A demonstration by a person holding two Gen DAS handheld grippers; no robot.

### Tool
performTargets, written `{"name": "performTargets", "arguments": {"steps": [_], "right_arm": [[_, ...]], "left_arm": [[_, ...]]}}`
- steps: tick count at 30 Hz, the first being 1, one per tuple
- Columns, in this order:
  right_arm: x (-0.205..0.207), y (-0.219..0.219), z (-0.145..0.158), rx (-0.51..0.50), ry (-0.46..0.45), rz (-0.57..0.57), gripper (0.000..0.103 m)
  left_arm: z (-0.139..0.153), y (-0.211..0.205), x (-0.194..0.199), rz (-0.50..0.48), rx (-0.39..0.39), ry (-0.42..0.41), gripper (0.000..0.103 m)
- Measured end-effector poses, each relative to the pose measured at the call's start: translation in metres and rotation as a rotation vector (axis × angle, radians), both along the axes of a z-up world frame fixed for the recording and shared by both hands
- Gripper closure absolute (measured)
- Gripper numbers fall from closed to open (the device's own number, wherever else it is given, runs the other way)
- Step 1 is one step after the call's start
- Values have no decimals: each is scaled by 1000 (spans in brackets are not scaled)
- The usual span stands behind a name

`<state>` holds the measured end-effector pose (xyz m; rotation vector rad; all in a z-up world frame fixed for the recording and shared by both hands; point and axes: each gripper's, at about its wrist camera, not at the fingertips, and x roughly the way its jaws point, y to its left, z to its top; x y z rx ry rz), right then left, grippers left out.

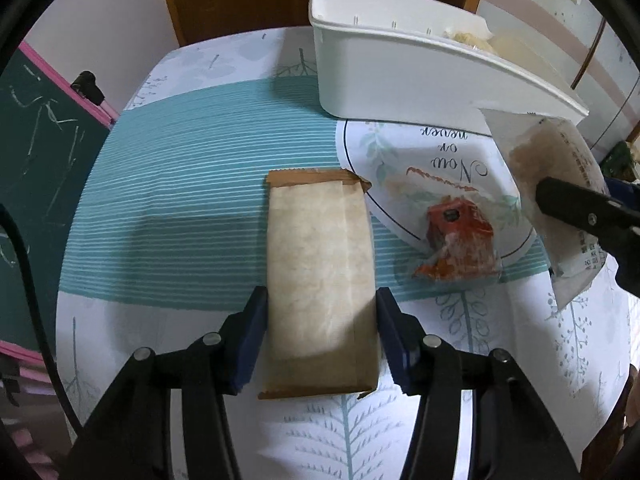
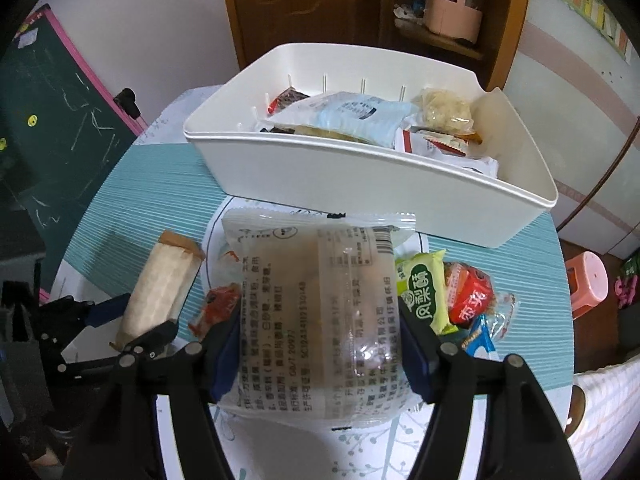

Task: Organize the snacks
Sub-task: 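Grasp the brown wafer with the left gripper while the right grasps the clear bread bag, then carry both packets over the white bin and open both grippers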

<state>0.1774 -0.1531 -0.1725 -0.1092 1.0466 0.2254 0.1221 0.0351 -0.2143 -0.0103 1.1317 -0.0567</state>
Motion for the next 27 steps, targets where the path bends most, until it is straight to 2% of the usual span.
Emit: {"name": "performTargets", "arguments": {"steps": [7,13,18,21,23,27], "right_arm": [[-18,-2,22,48,-48,12,36],[-24,-14,61,101,-112,2,36],[-16,-33,118,146,-216,-25,36],[-7,-45,159,154,-304,-48,36],[-1,-51,187,147,-371,-63,36],[16,-60,223,98,-467,-97,36]], "left_arm": [[44,3,-17,-4,-44,-88,51],[119,-2,-13,-43,-78,-227,51],[190,-13,1,-87,-63,-354,51],[222,-22,16,-101,-48,-401,51],[240,-27,26,-103,-26,-428,51],[275,-39,45,-117,8,-484,51]]}}
